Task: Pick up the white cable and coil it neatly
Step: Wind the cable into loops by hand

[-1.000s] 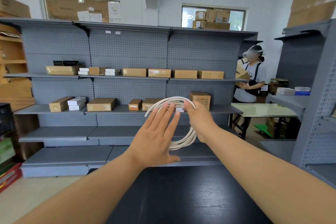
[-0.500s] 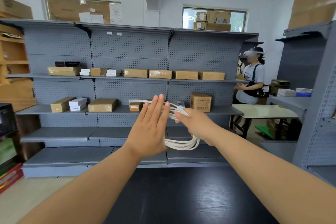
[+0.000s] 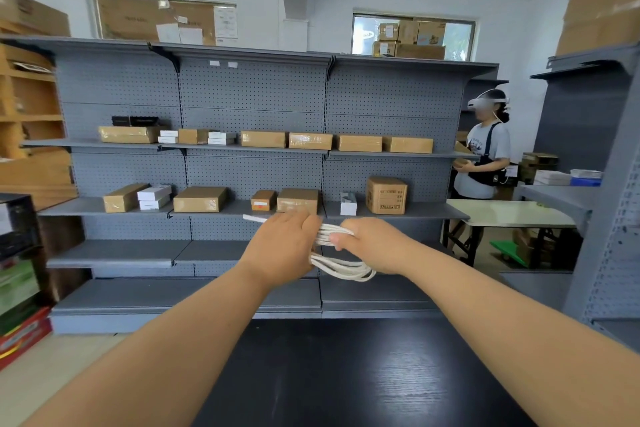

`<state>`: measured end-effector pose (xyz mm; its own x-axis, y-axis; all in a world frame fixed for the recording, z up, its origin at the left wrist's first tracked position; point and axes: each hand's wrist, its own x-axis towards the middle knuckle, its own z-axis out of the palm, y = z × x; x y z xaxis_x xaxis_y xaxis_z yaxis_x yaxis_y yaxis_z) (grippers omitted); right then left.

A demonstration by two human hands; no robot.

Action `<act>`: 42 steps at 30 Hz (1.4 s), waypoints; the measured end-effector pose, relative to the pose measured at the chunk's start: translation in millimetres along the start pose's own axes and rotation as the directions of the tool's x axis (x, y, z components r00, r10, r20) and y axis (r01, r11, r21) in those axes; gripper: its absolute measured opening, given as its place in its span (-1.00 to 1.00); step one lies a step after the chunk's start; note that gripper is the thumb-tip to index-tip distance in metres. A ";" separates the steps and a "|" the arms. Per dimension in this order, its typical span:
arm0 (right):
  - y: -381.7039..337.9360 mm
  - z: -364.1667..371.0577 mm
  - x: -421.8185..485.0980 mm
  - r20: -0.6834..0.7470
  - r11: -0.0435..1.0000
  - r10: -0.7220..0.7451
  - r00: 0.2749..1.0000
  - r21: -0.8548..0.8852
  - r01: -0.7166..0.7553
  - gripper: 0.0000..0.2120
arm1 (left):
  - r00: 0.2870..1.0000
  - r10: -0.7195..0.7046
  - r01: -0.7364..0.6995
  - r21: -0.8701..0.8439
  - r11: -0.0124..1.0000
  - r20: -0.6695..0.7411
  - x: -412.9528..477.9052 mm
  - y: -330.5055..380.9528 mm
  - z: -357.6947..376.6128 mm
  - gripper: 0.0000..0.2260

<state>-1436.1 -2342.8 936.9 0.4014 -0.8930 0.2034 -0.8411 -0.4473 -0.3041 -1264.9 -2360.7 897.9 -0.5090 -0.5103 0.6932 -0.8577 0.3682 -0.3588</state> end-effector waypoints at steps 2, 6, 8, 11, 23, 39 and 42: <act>2.1 4.9 0.9 -0.014 0.999 -0.005 1.000 -0.045 0.004 -0.70 | 0.993 0.006 -0.006 -0.004 1.000 0.117 1.8 -0.8 -2.1 -0.74; 3.7 8.9 -9.9 -0.014 0.992 -0.040 0.999 -0.122 0.038 -0.30 | 0.940 -0.095 0.096 0.015 0.995 0.328 2.6 0.3 -7.9 -0.84; 1.5 16.5 -14.7 -0.037 0.945 -0.092 0.995 -0.319 0.076 0.00 | 0.911 -0.119 0.126 0.008 0.992 0.395 2.0 2.0 -6.5 -0.83; -2.6 34.9 -11.7 -0.058 0.881 -0.123 0.991 -0.466 0.082 0.08 | 0.870 -0.116 0.152 -0.036 0.988 0.478 2.8 10.0 -1.3 -0.80; 8.6 60.0 -0.8 -0.030 0.886 -0.091 0.995 -0.459 0.067 -0.72 | 0.827 -0.112 0.147 -0.020 0.989 0.550 -8.2 28.1 12.6 -0.76; 21.6 59.5 2.9 0.080 0.822 -0.141 0.987 -0.546 0.162 -0.80 | 0.730 -0.118 0.232 -0.081 0.969 0.674 -10.5 28.9 7.3 -0.77; 25.1 59.2 2.9 0.063 0.820 -0.135 0.989 -0.553 0.147 -0.81 | 0.783 -0.100 0.159 -0.042 0.986 0.614 -12.8 33.2 12.3 -0.80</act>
<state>-1434.6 -2359.5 874.7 0.5330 -0.8260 0.1835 -0.8313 -0.4708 0.2955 -1287.7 -2351.5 869.5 -0.3568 -0.9135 0.1953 -0.9240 0.3144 -0.2176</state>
